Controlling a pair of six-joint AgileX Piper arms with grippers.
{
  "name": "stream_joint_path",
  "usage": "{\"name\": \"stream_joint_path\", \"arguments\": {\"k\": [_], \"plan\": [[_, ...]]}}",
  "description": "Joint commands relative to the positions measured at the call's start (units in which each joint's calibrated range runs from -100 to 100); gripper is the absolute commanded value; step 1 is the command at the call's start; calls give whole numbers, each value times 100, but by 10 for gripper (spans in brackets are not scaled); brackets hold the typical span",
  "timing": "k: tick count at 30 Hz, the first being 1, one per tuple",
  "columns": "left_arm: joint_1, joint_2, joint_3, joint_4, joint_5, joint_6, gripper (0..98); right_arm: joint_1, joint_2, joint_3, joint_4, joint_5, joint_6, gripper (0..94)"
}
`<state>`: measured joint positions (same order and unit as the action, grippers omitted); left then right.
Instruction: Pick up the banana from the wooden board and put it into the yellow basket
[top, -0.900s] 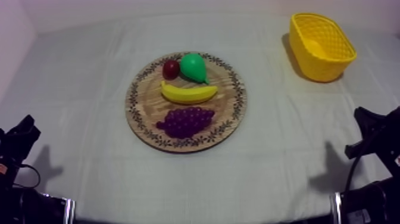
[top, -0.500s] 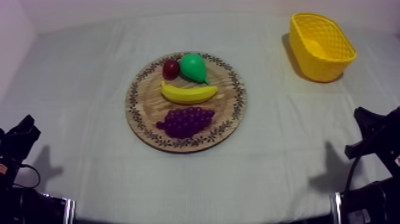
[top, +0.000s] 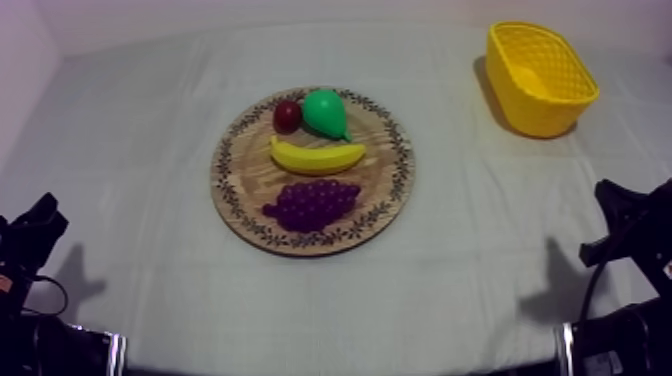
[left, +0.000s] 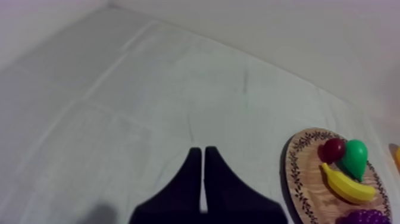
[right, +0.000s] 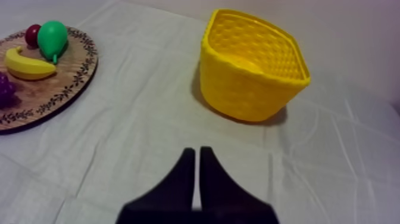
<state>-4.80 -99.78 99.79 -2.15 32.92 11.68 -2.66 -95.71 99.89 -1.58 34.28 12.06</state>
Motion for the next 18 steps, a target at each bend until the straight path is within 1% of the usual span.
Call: {"name": "stream_joint_path", "arguments": {"k": [1,18], "plan": [[-1,-5,-1,-3,-2,2,1,-2,-5,0,-1,0,-2,4],[-1,-5,-1,-3,-2,2,1,27,-5,0,-1,0,-37,4]]}}
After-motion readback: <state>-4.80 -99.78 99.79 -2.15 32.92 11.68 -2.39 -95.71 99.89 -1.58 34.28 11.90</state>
